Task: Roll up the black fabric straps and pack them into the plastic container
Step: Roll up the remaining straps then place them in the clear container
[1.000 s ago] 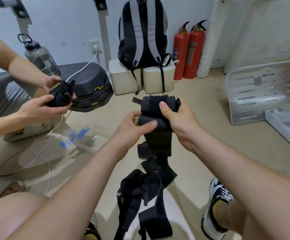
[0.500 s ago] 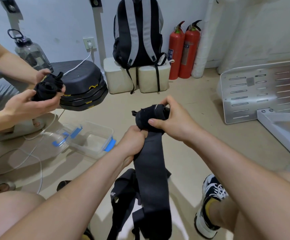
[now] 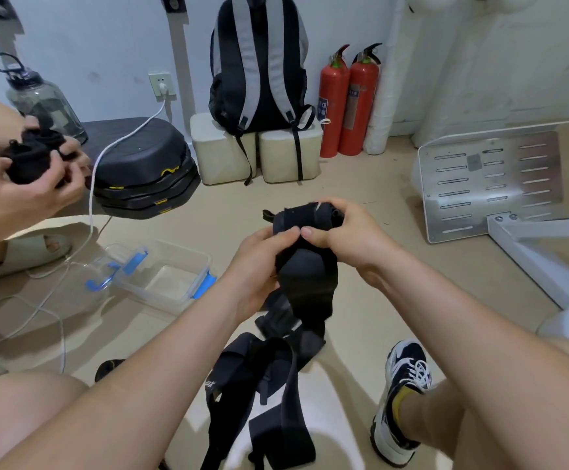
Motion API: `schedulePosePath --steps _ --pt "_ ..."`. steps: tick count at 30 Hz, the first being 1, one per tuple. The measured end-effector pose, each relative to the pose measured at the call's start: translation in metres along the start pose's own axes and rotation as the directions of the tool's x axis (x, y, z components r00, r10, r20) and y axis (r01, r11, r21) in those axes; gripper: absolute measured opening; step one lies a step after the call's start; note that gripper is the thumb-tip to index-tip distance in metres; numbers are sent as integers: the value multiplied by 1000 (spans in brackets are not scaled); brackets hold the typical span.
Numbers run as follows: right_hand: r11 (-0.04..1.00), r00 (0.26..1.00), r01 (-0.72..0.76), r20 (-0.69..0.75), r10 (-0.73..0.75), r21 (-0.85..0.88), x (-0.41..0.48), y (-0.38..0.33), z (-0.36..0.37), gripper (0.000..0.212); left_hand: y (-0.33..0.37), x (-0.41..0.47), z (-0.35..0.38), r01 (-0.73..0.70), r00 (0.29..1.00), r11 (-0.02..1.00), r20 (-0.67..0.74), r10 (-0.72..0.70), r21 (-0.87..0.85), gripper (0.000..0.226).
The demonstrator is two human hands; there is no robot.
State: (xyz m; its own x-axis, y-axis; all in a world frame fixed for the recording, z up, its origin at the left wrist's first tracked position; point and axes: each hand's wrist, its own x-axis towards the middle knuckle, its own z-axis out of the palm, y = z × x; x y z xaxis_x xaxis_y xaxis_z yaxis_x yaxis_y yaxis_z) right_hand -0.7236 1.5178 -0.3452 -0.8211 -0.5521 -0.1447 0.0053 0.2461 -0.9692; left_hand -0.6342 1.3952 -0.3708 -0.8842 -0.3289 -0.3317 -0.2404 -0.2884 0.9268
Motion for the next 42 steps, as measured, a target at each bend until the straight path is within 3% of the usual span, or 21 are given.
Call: schedulePosePath --steps 4,8,13,16,18,22,24,26,32,39,42 --pt "999 997 -21 76 19 28 0 -2 -9 21 -2 3 1 -36 999 996 32 33 78 23" --pt "934 991 109 111 -75 -340 -1 -2 -14 24 -7 3 3 10 999 978 -33 -3 209 25" --pt "921 994 84 91 -53 -382 0 -5 -19 33 -2 -2 5 68 998 996 -2 -68 66 25" --pt "945 998 45 64 -26 -324 -1 -4 -18 33 5 -6 4 77 988 994 140 -66 -72 26" --pt "924 996 81 57 -65 -374 -2 -2 -17 36 8 -8 6 96 977 991 198 -75 -97 30" --pt "771 968 253 147 -205 -585 -9 -1 -6 41 -1 0 11 35 999 999 -10 -35 -7 40" --pt "776 966 255 191 -175 -578 -9 -3 -8 43 -6 3 13 0 998 1000 -63 -1 -25 35" --pt "856 970 163 240 -46 -491 -7 -8 -16 46 -8 3 13 -36 997 999 -76 33 -38 29" --pt "955 909 -147 345 233 -258 -3 -16 -43 41 -7 0 14 -119 991 989 43 124 -90 38" --pt "960 968 -33 229 100 -279 -3 -8 -30 33 -6 -1 11 -102 991 994 83 106 -48 28" --pt "922 973 114 231 -27 -370 -6 -7 -25 37 -3 -2 9 -114 990 993 82 114 -14 27"
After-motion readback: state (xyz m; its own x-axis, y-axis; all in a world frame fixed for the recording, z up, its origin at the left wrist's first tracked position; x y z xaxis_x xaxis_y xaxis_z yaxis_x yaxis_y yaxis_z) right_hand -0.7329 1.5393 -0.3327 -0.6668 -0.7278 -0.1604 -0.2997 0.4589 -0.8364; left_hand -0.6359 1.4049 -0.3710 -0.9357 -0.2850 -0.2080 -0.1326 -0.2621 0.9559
